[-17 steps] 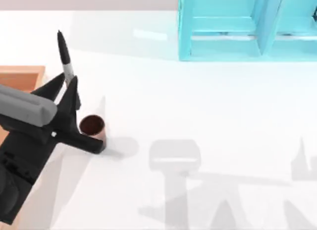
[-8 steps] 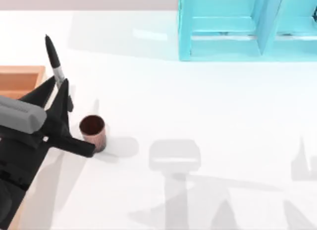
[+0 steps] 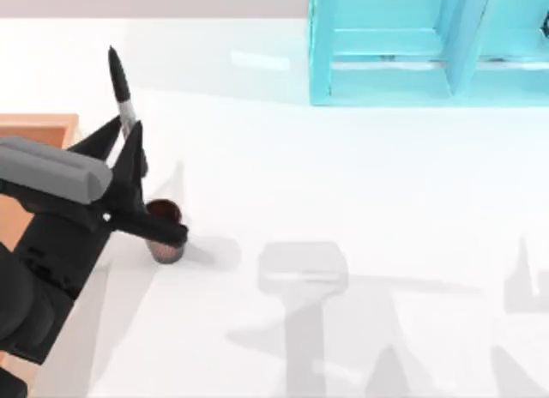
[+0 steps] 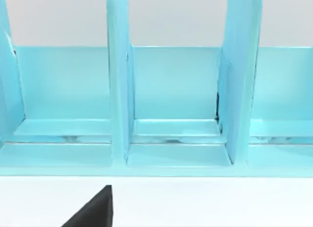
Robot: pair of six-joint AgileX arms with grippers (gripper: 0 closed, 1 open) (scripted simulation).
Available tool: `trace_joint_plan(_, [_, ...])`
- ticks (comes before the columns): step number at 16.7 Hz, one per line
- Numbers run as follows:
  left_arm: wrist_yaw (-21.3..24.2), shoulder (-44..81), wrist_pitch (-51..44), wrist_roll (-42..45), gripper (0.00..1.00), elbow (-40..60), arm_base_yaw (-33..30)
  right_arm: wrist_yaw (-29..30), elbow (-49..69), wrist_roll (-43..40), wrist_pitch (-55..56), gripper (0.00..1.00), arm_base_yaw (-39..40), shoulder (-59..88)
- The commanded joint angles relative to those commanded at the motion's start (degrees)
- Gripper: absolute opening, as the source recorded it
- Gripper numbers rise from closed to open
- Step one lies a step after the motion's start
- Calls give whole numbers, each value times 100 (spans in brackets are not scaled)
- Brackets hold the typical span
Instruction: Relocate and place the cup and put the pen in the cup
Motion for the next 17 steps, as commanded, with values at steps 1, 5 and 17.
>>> trace_joint_plan(1, [22,184,177,0,0,54,38,0,0,0,0,100,0,0])
trace_joint_plan(5, [64,451,392,-25,0,115,131,0,0,0,0,100,0,0])
trace_joint_plan(17, [64,451,392,-25,75,115,131,0,0,0,0,100,0,0])
